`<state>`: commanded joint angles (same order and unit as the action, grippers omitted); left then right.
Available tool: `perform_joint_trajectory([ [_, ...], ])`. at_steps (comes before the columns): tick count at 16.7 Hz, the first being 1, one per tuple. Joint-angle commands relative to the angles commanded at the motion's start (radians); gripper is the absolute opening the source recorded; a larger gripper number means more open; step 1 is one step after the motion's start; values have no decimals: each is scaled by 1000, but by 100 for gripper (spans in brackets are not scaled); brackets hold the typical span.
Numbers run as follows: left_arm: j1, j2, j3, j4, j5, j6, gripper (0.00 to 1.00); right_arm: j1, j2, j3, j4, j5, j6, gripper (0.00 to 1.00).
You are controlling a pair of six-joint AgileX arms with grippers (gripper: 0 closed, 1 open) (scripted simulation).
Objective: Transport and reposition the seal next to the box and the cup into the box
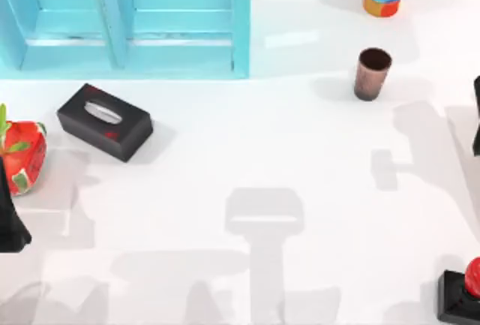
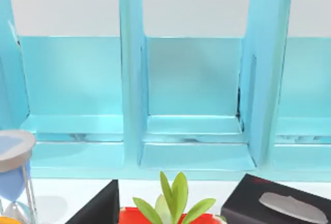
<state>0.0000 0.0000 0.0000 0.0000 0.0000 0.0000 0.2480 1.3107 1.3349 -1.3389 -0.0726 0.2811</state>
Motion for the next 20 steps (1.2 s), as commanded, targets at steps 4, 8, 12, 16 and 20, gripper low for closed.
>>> perform_joint_trajectory([
  [4,0,0,0,0,0,0,100,-8,340,349,-34,30,-1,100],
  [8,0,0,0,0,0,0,100,-15,728,742,-59,66,-11,100],
  [12,0,0,0,0,0,0,100,-20,1039,1053,-70,102,-26,100],
  [16,0,0,0,0,0,0,100,-24,1194,1204,-72,125,-37,100],
  [20,0,0,0,0,0,0,100,-25,1209,1218,-72,128,-38,100],
])
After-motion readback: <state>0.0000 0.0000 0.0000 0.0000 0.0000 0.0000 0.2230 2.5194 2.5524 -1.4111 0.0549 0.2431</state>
